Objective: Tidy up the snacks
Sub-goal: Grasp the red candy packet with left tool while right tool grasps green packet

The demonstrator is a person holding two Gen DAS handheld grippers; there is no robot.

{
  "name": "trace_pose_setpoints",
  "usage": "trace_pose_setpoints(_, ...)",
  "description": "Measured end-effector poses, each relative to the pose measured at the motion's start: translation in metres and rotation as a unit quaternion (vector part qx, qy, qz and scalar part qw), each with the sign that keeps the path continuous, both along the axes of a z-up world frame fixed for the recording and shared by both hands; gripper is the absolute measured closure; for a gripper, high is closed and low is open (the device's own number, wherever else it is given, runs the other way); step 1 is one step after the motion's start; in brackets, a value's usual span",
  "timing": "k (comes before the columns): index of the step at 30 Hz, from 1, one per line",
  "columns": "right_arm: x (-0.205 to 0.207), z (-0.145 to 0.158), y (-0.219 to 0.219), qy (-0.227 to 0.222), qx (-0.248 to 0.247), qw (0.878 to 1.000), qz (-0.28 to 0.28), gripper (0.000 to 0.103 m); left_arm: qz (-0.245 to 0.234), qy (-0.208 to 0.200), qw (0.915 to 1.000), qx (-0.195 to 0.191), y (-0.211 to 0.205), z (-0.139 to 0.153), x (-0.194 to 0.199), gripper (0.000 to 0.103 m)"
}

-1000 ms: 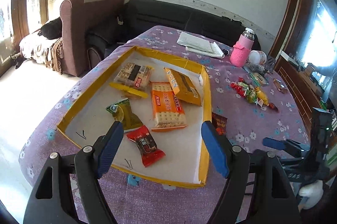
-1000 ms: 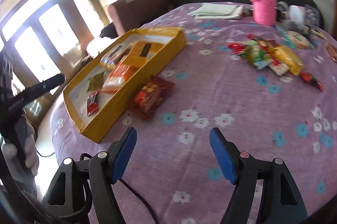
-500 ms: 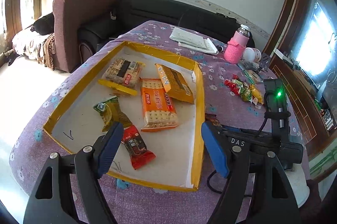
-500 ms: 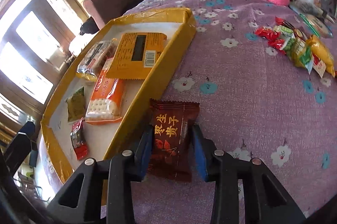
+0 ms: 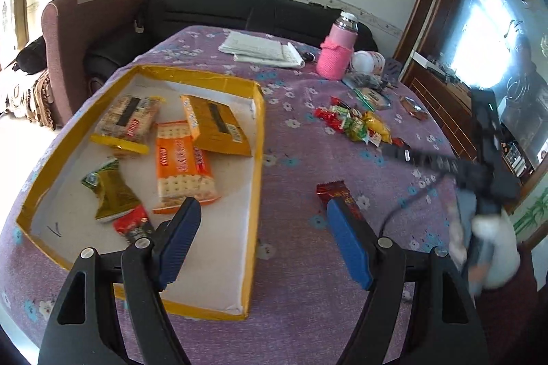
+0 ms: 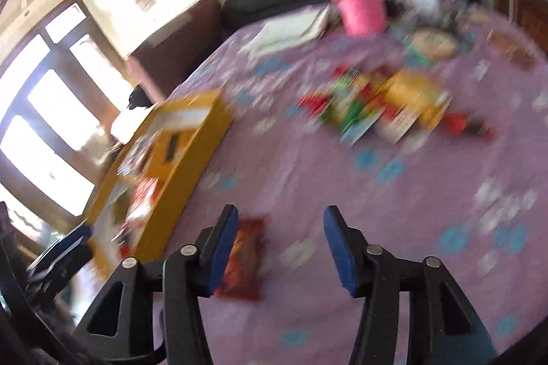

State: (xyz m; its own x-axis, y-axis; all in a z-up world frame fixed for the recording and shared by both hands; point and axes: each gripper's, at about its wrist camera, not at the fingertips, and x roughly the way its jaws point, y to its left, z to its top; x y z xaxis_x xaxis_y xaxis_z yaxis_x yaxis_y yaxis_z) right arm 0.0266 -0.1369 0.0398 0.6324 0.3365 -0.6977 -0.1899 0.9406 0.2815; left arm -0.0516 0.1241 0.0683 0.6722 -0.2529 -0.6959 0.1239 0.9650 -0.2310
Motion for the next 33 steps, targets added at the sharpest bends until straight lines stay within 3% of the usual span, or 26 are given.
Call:
trace_pose_setpoints(5,0.063,-0.007,0.010,-0.022,-0.092,0.995,0.016,0.045,-0.020,0.016,0.9997,0.001,-0.017,-0.004,0.008,0.027)
trace_pose_setpoints(11,0.103,-0.032,0.032,-0.003,-0.132,0.990,0.045,0.043,-0.026,0.017,0.9995,0.008,-0.025,-0.001,0.017,0.027)
trace_pose_setpoints(12,0.104,-0.035,0.032,0.009,-0.128,0.991,0.046,0.055,-0.028,0.016,0.9994,0.011,-0.026,0.000,0.018,0.027)
trace_pose_setpoints(13,0.105,-0.036,0.031,0.020,-0.120,0.992,0.043,0.055,-0.031,0.016,0.9993,0.014,-0.029,0.000,0.019,0.027)
trace_pose_setpoints(17,0.090,-0.034,0.025,0.037,-0.125,0.991,0.037,0.057,-0.037,0.020,0.9989,0.019,-0.037,-0.003,0.025,0.027)
trace_pose_setpoints(19,0.077,-0.031,0.018,0.043,-0.115,0.992,0.032,0.077,-0.041,0.030,0.9985,0.019,-0.043,-0.006,0.030,0.027)
trace_pose_setpoints(25,0.013,-0.025,-0.026,0.083,-0.047,0.995,0.025,0.080,-0.061,0.066,0.9949,0.046,-0.077,-0.024,0.053,0.027)
trace_pose_setpoints(29,-0.022,-0.017,-0.054,0.077,-0.004,0.997,0.027,0.071,-0.075,0.084,0.9911,0.070,-0.100,-0.040,0.071,0.027)
trace_pose_setpoints(31,-0.035,-0.010,-0.064,0.047,-0.002,0.999,0.022,0.058,-0.077,0.089,0.9890,0.089,-0.110,-0.048,0.075,0.027)
trace_pose_setpoints(33,-0.041,-0.006,-0.070,0.027,-0.004,1.000,0.008,0.036,-0.080,0.097,0.9867,0.104,-0.119,-0.056,0.080,0.027)
